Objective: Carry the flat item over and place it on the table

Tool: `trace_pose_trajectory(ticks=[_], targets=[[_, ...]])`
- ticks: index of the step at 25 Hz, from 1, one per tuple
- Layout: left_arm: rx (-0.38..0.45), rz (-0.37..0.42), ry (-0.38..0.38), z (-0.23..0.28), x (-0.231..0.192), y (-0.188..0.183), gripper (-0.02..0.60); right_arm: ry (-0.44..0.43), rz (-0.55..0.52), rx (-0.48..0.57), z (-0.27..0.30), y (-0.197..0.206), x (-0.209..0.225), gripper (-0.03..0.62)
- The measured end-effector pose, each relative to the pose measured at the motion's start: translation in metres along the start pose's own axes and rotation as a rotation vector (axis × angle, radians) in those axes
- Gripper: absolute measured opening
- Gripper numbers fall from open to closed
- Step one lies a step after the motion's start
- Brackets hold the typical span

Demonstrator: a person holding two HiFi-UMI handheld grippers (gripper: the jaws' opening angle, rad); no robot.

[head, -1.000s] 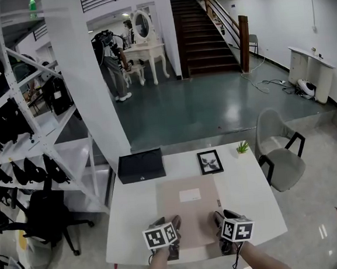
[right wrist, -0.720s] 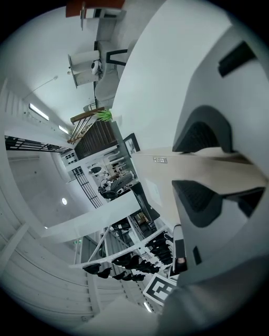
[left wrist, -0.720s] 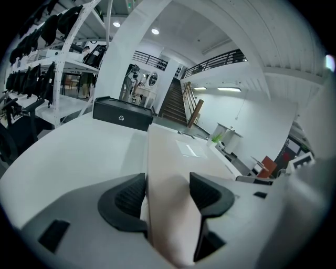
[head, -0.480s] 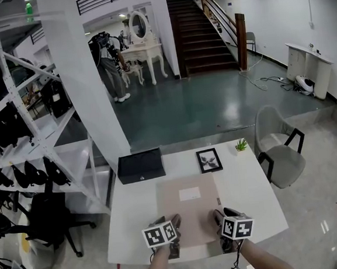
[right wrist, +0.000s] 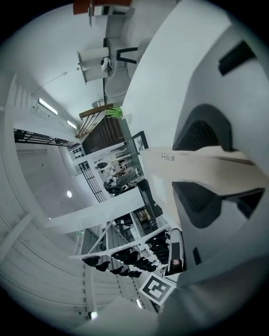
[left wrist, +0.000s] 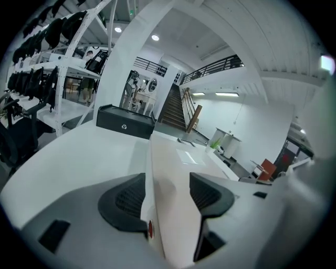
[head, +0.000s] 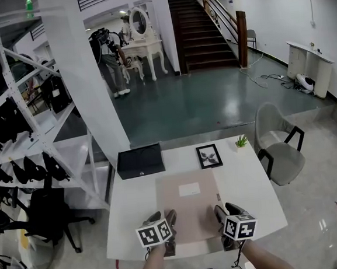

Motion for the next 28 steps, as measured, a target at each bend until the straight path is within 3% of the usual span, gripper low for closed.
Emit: trace_pose_trajectory(ticks=[11, 19, 28], targets=[[0.106, 0.064, -0.008, -0.041, -0.002, -0.014, 0.188, -0.035, -0.083, 0.11, -0.037, -0.023, -0.027, 0.146], [0.164, 0.18, 0.008, -0.069, 0.016, -0.017, 0.107, -0.062, -0.061, 0.149, -0.063, -0.023, -0.039, 0.107], [0.23, 0.25, 0.036, -0.096, 0.037, -0.018, 0.046, -0.071, -0.143, 0.214, -0.094, -0.023, -0.057, 0.023]])
Point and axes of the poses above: the fingertips, and each gripper's own axes: z forward along the fingers, x to its right, y out of its underside, the point moved 5 cm from there along -z, backward along the fingers, and after that the axes turned 11 degrees about z, right-handed, at the moved point
